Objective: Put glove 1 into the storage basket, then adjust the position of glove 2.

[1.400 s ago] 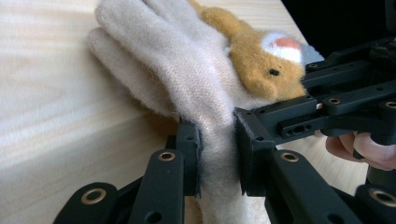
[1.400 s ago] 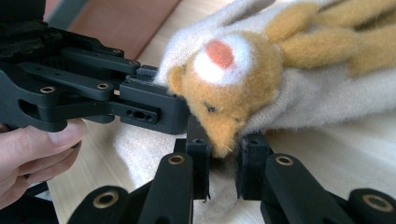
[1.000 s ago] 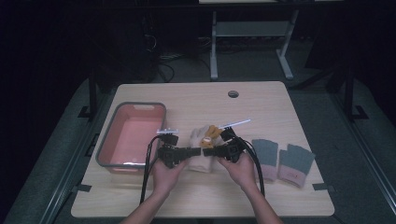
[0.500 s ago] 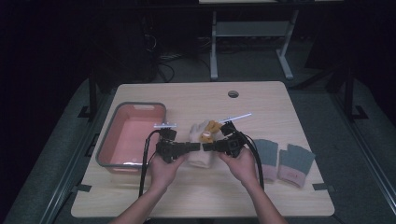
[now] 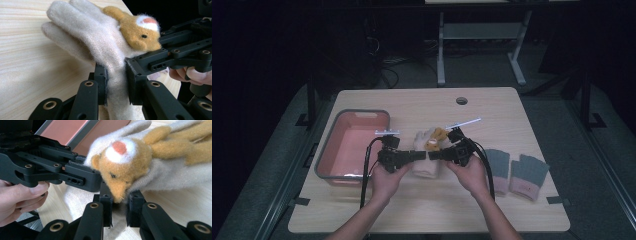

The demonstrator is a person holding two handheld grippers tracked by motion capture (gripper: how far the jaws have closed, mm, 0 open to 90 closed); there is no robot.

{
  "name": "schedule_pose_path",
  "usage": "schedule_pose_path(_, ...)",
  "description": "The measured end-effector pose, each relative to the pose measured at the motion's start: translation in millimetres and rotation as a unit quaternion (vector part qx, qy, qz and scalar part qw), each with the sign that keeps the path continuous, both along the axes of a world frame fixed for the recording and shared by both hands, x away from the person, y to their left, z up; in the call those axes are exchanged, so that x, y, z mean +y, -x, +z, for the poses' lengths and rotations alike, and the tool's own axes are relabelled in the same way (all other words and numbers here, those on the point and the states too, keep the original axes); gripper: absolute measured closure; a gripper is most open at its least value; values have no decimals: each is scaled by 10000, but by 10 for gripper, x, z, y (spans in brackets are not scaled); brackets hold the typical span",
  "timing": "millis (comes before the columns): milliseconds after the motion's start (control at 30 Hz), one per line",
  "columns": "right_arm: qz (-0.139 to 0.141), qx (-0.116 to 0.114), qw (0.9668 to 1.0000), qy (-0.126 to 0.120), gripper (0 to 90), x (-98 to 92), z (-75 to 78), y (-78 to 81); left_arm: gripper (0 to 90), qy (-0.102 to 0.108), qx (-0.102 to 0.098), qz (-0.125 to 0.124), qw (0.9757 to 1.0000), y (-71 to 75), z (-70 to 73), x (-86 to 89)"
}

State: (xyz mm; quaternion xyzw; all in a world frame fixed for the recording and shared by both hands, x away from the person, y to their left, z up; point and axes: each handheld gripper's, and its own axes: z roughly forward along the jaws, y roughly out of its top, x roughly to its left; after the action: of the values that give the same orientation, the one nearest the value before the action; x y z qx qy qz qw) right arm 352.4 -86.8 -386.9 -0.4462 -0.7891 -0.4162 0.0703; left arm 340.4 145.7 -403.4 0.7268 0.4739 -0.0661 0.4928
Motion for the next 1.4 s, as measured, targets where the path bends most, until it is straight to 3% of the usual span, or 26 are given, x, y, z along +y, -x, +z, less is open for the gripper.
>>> schedule_pose_path(1400,271,-117,9995,-78,781,391,376,-184,729,218,-149,179,9995,-65,345,450)
